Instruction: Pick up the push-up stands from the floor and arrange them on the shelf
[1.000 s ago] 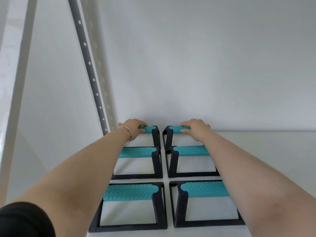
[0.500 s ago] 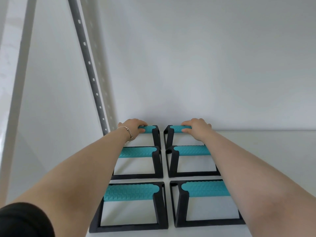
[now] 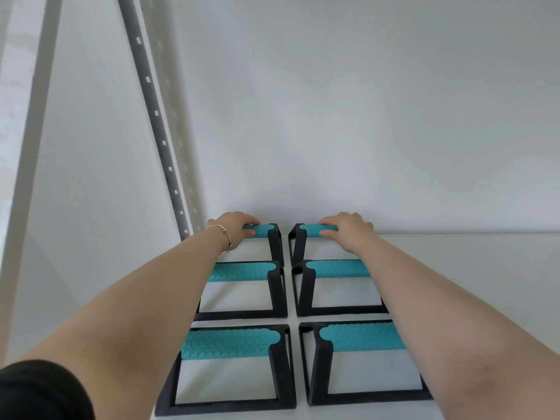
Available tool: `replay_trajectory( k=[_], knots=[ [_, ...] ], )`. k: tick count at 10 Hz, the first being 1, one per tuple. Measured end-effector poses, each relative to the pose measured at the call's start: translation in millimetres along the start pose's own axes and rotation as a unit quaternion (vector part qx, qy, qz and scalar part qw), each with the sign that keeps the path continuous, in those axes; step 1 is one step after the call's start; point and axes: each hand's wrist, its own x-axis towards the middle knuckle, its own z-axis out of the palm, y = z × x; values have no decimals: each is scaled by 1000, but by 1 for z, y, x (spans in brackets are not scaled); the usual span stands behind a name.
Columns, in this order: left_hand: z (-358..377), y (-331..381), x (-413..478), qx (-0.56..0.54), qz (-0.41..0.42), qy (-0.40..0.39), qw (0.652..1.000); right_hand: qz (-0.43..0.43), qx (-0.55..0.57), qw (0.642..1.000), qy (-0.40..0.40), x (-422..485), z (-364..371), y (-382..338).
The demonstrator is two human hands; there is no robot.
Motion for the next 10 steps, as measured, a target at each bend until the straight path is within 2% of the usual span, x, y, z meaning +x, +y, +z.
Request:
replay_trajectory(
  k=[4, 8, 10],
  knots=[
    [1, -2, -1, 13, -6, 5, 1000, 13, -11, 1000, 5, -5, 0, -4],
    [4, 10, -10, 43, -57, -1, 997, 8, -34, 999, 18, -20, -2, -10],
    [3, 32, -37, 82, -62, 63, 993, -13, -25, 996, 87, -47, -8, -21]
  ],
)
